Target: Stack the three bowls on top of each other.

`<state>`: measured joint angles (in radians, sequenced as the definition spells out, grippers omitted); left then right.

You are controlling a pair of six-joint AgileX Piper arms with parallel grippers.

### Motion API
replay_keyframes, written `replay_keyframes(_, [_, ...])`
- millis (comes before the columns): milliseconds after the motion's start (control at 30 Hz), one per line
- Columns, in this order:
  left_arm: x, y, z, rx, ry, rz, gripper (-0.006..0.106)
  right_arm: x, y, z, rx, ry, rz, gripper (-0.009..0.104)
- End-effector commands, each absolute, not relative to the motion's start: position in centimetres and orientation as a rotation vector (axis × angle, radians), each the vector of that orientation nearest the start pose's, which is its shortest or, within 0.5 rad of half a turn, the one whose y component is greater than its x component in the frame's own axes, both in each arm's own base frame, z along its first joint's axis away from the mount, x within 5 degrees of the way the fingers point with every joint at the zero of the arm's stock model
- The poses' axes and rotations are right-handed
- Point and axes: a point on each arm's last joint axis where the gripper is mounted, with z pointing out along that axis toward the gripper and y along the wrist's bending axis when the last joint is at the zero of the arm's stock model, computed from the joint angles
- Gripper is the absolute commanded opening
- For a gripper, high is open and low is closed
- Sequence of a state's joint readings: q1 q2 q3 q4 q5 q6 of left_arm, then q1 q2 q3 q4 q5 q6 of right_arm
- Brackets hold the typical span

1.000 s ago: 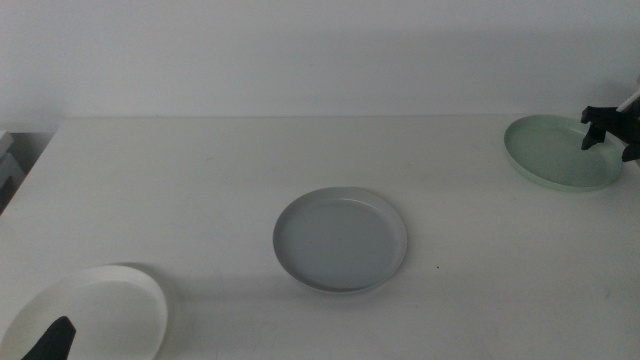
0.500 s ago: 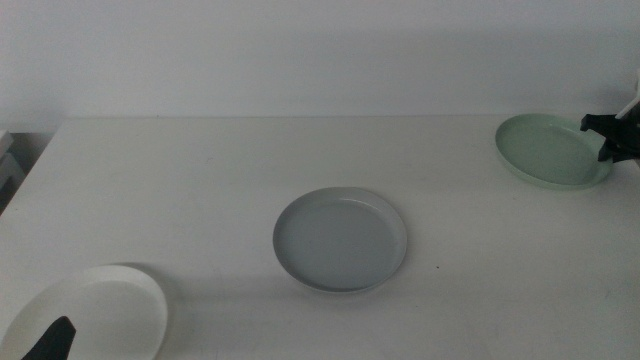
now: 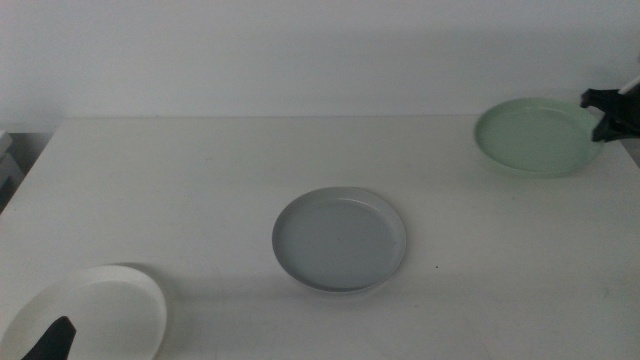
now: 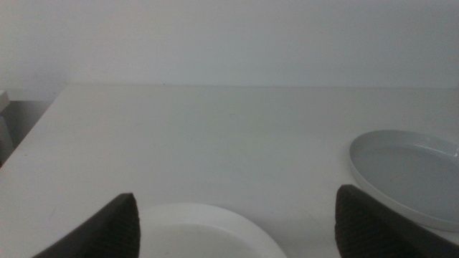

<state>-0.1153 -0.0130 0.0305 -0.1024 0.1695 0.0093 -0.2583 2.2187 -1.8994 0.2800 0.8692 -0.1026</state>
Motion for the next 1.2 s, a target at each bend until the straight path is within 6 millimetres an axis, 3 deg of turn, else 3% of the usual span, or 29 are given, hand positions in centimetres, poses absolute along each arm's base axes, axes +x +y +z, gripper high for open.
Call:
replay_keyframes(0, [5.5,-0.7,19.4,0.014,1.586,-0.185,0.089,46.3,-8.2,27.4,0.289,2.42,0.269,0.0])
replay_keyframes(233, [5.5,-0.7,19.4,0.014,1.586,-0.185,0.089,42.0,0.3,30.0,0.095,2.401,0.359,0.0])
replay_keyframes(367, [5.5,-0.7,19.4,0.014,1.586,-0.185,0.089,40.8,5.2,29.8,-0.048,2.437,0.416,0.0])
replay_keyframes(567, [5.5,-0.7,19.4,0.014,1.586,-0.185,0.089,39.8,11.0,29.3,-0.198,2.467,0.487,0.0])
replay_keyframes(867, [5.5,-0.7,19.4,0.014,1.586,-0.185,0.089,39.1,15.6,27.2,-0.308,2.515,0.521,0.0])
replay_keyframes(1167, [5.5,-0.7,19.4,0.014,1.586,-0.185,0.089,39.8,15.9,24.5,-0.334,2.589,0.509,0.0])
